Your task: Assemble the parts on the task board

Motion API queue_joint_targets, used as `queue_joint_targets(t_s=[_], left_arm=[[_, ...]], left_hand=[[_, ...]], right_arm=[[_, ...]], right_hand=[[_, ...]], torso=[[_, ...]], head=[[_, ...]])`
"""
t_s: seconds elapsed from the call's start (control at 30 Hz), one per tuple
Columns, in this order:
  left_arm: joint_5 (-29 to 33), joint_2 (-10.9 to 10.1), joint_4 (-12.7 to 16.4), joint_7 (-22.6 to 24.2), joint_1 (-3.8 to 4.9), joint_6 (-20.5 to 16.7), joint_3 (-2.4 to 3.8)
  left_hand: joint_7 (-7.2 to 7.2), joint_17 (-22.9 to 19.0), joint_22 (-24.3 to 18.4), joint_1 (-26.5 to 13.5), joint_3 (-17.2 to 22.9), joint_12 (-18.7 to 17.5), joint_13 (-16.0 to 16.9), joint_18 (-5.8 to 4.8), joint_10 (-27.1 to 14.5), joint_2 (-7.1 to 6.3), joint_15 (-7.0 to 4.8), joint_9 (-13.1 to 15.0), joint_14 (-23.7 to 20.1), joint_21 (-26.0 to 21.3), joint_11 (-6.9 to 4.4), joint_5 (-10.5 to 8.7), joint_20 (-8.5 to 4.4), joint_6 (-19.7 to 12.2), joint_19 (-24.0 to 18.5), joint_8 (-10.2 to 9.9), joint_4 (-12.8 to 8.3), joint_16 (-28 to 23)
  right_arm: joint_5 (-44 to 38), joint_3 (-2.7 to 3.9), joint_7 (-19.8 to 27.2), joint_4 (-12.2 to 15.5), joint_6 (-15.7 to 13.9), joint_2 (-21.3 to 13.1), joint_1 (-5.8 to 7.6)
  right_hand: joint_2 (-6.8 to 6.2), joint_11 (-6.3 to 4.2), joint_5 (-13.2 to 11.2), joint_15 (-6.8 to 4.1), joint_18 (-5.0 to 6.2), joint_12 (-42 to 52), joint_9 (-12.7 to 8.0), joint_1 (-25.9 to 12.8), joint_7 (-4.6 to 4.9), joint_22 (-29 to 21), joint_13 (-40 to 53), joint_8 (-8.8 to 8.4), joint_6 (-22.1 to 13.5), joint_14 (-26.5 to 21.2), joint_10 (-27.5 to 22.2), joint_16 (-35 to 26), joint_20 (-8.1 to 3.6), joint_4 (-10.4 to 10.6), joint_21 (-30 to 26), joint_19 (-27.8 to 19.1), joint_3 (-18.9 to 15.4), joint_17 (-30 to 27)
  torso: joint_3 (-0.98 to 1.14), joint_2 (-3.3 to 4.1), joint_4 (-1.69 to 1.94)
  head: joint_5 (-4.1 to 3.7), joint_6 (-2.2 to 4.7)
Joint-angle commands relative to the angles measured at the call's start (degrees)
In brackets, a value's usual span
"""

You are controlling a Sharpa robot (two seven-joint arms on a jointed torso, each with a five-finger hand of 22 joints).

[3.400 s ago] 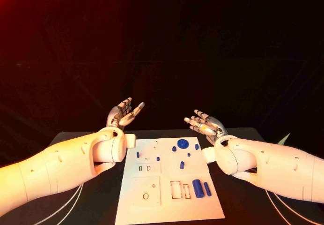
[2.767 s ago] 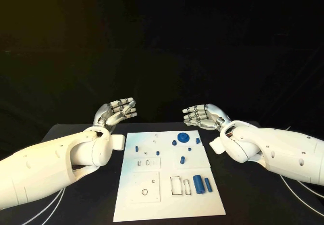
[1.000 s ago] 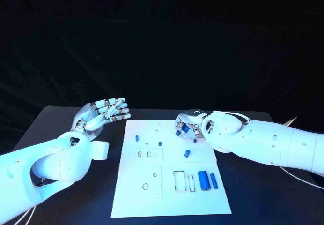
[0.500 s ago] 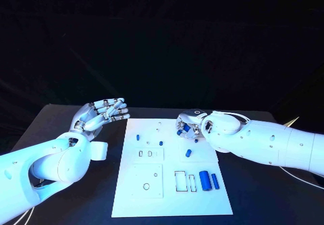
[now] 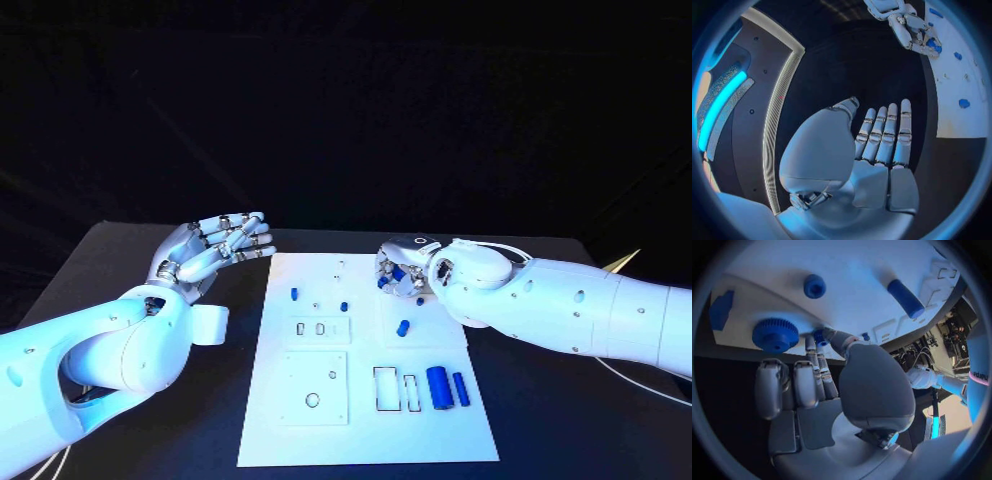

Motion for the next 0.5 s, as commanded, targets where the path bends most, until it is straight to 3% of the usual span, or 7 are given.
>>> queue_joint_targets(t_s=[0.03, 0.27, 0.5], left_arm=[[-0.34, 0.02, 0.03, 0.36, 0.11, 1.17, 0.06], [-0.34, -0.02, -0.12, 0.09, 0.11, 1.28, 0.06], [-0.34, -0.08, -0.50, -0.13, 0.12, 1.34, 0.06]], left_hand=[[1.81, 0.05, 0.08, 0.10, 0.31, -0.34, 0.00, 0.75, 0.32, -0.65, -0.12, 0.07, 0.35, 0.20, -0.08, -0.36, -0.14, 0.24, 0.46, 0.23, -0.10, 0.19], [1.85, 0.10, 0.09, 0.16, 0.41, -0.43, -0.02, 0.73, 0.25, -0.61, -0.10, 0.05, 0.30, 0.24, -0.04, -0.36, -0.16, 0.17, 0.47, 0.18, -0.15, 0.14], [1.86, 0.14, 0.09, 0.23, 0.49, -0.48, -0.03, 0.72, 0.20, -0.60, -0.09, 0.04, 0.29, 0.27, -0.02, -0.37, -0.17, 0.12, 0.48, 0.15, -0.22, 0.12]], right_arm=[[-0.21, -0.02, -0.07, 0.26, -2.06, -0.03, -0.06], [0.06, 0.04, -1.12, 1.59, -5.21, -0.57, -0.06], [0.14, 0.50, -3.07, 3.81, -7.31, -1.02, 0.29]], right_hand=[[1.23, -0.12, -1.10, -0.55, -0.85, 0.32, 1.11, 0.33, -0.39, 0.45, 0.25, 0.90, 0.81, 2.42, 0.88, 0.48, -0.23, -0.21, 0.46, 0.28, 0.65, 0.04], [2.04, -0.57, -1.74, -0.84, -0.95, 0.45, 2.42, 0.64, -0.77, 1.16, 0.61, 1.95, 1.33, 2.40, 1.82, 0.66, -0.56, -0.62, 0.92, 0.43, 1.34, -0.03], [2.15, -0.66, -1.78, -0.94, -0.99, 0.40, 3.21, 0.45, -0.94, 1.42, 0.78, 2.58, 1.53, 2.40, 2.03, 0.76, -0.67, -0.79, 1.08, 0.46, 1.37, -0.06]], torso=[[-0.03, 0.18, 0.04], [-0.11, 0.24, 0.12], [-0.19, 0.32, 0.04]], head=[[0.02, 0.07], [0.03, 0.22], [-0.04, 0.66]])
